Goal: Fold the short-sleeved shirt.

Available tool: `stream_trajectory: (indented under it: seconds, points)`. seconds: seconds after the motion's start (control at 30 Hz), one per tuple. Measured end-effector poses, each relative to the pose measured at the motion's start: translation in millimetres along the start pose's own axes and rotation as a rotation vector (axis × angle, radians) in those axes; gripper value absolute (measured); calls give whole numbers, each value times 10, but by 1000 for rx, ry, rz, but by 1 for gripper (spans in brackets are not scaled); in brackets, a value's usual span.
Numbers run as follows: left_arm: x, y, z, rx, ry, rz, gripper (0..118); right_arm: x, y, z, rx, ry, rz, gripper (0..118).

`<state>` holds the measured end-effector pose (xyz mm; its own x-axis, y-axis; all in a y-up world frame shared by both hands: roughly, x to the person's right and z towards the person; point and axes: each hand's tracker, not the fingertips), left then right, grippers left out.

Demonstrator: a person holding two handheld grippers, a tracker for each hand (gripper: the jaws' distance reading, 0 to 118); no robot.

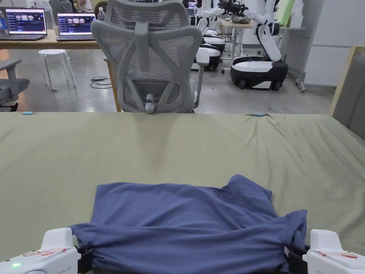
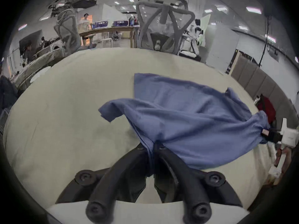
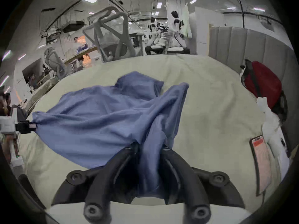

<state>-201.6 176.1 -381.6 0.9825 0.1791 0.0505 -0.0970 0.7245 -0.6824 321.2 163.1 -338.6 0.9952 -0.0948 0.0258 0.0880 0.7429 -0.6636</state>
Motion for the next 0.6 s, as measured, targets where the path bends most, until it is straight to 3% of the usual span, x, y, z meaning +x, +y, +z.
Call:
stream_trajectory:
  seconds: [0.13,0.17,0.4,0.43,0.47,0.5,0.53,0.57,0.6]
  points:
    - [-61,-6,393,17,-20,11,4,-161,96,654,21,10,27,20]
    - [-100,-35,471,11,-32,24,4,-9,-6,671,16,-35,-58,20]
    - [-218,-558,447,-155,-50,103,8,-41,-412,462,-172,-54,-24,24]
    - [-214,-599,449,-143,-50,111,18,-87,-450,443,-168,-56,-3,34]
    - [-183,-603,506,-131,-36,102,35,-112,-443,460,-164,-73,3,53]
    - [-195,-581,543,-92,14,65,67,-136,-406,519,-144,-104,8,83]
    - [-174,-541,636,-34,38,36,83,-156,-354,609,-85,-110,2,102]
    - [-144,-483,732,10,39,32,93,-226,-304,787,-23,-94,5,114]
    - [-106,-407,812,41,20,30,96,-293,-220,905,26,-74,-2,118]
